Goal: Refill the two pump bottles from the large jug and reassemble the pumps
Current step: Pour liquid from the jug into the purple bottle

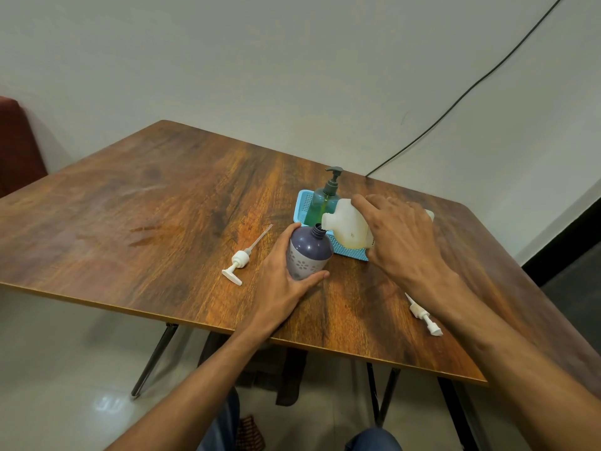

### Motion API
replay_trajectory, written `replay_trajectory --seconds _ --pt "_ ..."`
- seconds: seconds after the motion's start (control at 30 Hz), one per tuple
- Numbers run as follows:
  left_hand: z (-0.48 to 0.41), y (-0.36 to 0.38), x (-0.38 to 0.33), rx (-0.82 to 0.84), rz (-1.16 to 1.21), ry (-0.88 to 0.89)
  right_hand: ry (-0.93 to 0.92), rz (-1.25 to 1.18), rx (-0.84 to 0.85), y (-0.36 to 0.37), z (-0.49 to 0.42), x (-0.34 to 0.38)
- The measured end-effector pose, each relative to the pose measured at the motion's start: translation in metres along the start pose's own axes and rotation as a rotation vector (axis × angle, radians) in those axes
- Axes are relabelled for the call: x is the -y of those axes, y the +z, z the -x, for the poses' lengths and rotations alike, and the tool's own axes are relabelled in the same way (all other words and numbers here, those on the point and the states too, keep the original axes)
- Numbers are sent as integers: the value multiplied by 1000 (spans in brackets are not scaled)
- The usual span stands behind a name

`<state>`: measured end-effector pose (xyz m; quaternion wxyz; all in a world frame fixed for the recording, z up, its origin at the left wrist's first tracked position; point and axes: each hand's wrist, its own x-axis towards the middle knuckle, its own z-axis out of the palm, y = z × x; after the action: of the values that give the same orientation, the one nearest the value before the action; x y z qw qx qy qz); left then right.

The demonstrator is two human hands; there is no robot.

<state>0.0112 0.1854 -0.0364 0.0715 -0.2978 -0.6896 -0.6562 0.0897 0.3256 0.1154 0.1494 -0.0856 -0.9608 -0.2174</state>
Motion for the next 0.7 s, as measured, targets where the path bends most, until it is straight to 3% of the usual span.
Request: replay_trajectory --seconds 0.7 --pt "0 0 1 13 -4 1 1 -6 9 -3 2 0"
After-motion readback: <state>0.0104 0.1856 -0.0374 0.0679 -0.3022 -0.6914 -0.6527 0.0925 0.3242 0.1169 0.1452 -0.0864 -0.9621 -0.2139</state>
